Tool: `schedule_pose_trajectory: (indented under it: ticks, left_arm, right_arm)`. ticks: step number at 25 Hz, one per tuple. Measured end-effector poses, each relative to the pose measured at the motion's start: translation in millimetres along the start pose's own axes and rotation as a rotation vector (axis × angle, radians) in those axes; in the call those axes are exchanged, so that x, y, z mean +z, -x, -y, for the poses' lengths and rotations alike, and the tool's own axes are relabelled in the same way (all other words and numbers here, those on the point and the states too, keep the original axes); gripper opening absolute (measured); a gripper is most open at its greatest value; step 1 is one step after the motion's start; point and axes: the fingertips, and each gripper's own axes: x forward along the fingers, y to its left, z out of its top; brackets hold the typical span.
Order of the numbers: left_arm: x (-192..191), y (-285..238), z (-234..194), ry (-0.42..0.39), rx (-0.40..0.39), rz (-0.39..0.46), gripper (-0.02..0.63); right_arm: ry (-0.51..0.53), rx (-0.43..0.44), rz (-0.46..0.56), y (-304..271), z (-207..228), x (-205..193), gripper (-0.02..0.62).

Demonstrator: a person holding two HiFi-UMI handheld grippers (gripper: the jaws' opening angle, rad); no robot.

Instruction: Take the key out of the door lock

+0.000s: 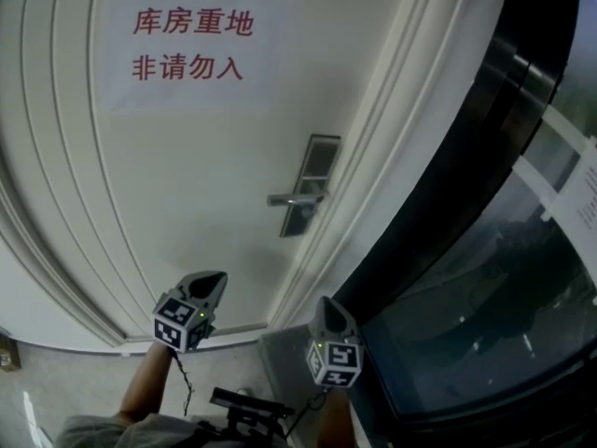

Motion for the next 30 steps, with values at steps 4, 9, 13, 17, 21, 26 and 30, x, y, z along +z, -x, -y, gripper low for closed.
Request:
schedule_pose_trajectory:
  ticks: [4,9,13,17,21,26,30]
  left_arm:
    - [3.0,-14.7,-10.6,-0.003,0.033,0.0,0.005]
    - [6.8,-26.2,-21.9,-0.001,0.074,0.005,0.005]
    - [8.1,-31.2,-32.2,0.004,0.104,0.007,0.005]
    - [6.7,-33.8,-43.5,0.015,0.14,0.01,0.005]
    - [7.9,-36.5,-51.5,0.016,0.17,0.018,0.005]
    - [7.4,-39.0,-58.2,0.029,0.196,0.03,0.005]
    - [9.2,-39.4,-62.0,0.035,0.214,0.038,0.005]
  right_arm:
    - [0.025,0.029,0.022,-26.5,7.3,9.3,0.012]
    - [0.083,0.071,0.026,-52.9,8.8,20.8,0.012]
    - [0.121,0.095,0.03,-69.4,11.6,28.7,0.012]
    - [0.202,0.099,0.041,-86.3,11.9,30.9,0.012]
    - [0.305,0.111,0.062,-100.4,6.9,37.8,0.012]
    - [0.463,0.128,0.101,-115.6,1.7,45.3,0.012]
    - [0.534,0.119,0.128,-123.2,2.2,53.5,0.012]
